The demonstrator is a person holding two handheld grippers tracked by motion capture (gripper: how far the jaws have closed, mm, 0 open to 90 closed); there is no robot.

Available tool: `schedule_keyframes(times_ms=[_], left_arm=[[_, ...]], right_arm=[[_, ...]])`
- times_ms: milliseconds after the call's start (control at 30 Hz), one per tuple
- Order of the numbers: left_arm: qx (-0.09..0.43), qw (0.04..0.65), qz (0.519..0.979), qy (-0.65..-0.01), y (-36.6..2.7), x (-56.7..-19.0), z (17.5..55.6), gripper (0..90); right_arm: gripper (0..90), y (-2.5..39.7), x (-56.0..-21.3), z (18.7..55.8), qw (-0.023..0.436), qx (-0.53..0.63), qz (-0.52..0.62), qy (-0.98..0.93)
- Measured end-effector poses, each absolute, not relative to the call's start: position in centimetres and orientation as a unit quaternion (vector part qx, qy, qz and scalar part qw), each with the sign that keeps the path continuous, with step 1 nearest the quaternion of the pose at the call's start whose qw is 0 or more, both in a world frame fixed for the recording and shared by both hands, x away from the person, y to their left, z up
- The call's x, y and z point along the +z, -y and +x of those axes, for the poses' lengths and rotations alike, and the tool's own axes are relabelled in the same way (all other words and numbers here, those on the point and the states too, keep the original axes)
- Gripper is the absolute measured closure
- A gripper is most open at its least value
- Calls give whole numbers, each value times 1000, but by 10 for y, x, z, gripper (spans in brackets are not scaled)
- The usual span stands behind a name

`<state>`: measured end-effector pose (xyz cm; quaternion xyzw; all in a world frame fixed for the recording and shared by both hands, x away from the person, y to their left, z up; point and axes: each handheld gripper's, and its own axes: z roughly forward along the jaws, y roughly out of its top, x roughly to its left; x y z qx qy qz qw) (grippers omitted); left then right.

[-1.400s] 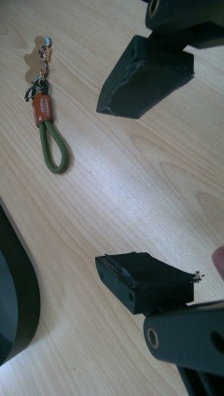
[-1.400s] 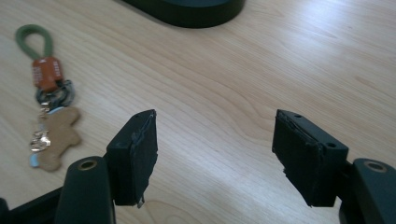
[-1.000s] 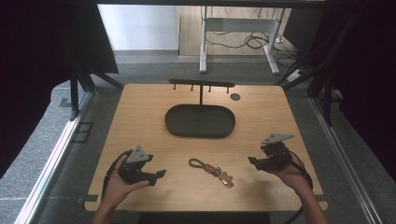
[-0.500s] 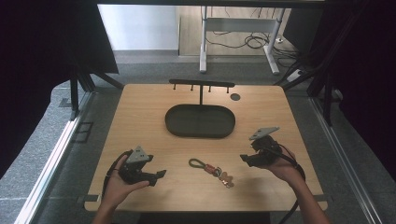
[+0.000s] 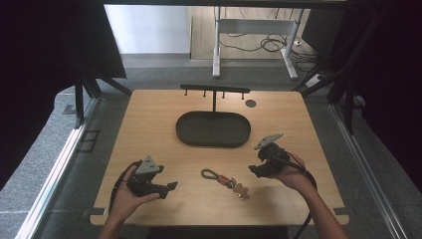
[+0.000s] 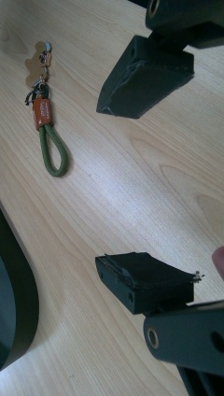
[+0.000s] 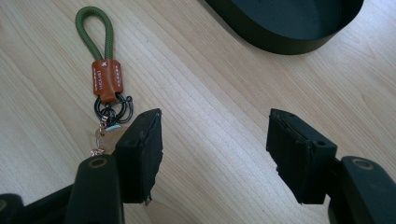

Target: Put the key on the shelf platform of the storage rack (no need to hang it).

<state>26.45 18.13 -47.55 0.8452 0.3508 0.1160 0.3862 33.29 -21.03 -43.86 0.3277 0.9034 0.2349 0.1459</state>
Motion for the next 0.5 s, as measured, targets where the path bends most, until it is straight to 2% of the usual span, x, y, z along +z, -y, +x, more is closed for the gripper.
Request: schedule_keyframes(times_ms=[500], left_arm=[[115, 385, 847, -349, -179, -476, 264, 230]], right_arm=[[385, 189, -442, 335, 139, 220, 309, -915]])
